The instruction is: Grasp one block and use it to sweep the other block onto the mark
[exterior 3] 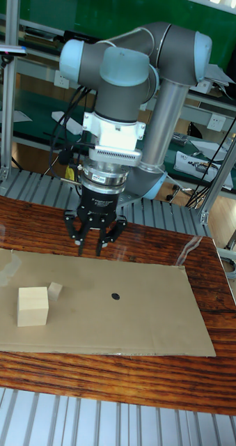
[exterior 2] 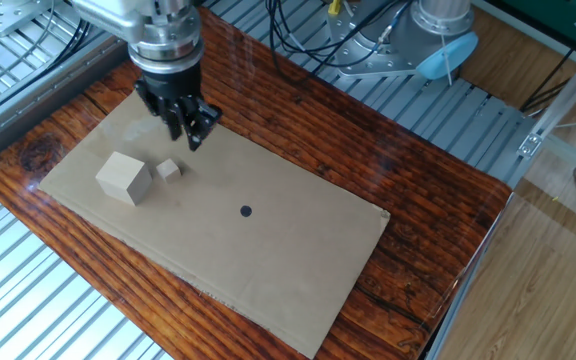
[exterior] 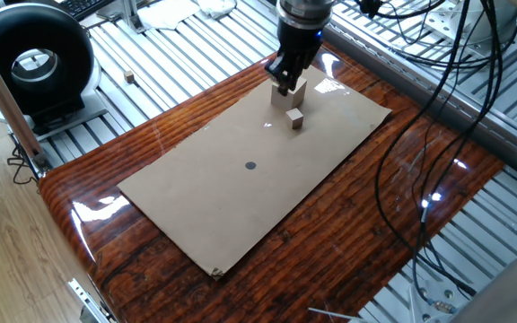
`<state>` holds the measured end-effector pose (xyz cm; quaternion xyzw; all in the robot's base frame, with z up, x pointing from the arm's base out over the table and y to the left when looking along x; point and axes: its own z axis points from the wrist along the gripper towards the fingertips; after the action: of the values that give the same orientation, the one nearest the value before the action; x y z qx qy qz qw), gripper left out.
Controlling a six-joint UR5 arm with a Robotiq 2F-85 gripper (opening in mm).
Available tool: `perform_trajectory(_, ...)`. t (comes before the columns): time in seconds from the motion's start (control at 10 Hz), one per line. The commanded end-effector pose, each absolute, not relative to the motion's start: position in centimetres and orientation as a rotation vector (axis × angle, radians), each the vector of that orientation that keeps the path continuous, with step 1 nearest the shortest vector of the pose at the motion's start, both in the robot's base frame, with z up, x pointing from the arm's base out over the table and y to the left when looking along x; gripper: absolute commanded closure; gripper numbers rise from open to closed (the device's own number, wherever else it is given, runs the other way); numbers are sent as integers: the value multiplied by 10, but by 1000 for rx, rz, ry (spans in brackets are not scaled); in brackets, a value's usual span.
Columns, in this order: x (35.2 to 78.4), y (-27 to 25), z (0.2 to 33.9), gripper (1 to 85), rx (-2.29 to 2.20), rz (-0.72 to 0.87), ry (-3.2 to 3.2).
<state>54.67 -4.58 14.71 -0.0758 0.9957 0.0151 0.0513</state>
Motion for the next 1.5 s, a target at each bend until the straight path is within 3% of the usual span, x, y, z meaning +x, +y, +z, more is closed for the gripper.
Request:
perform_trajectory(0.0, 556, -72, 142, 293, -445, -49, 3003)
perform_trajectory(0.1, 561, -87, 142, 263, -539, -122, 2976)
perform_trajectory(0.4, 571, -97, 138, 180, -574, -132, 2943)
perform_trajectory(0.8, 598, -108, 127, 83, -690, -53, 2851)
perform_trajectory(0.9, 605, -108, 125, 87, -719, -51, 2811)
perform_trajectory(1.1, 594, -80, 124, 107, -544, 144, 2865)
perform_trajectory(1.4, 574, -108, 113, 107, -574, 32, 2953)
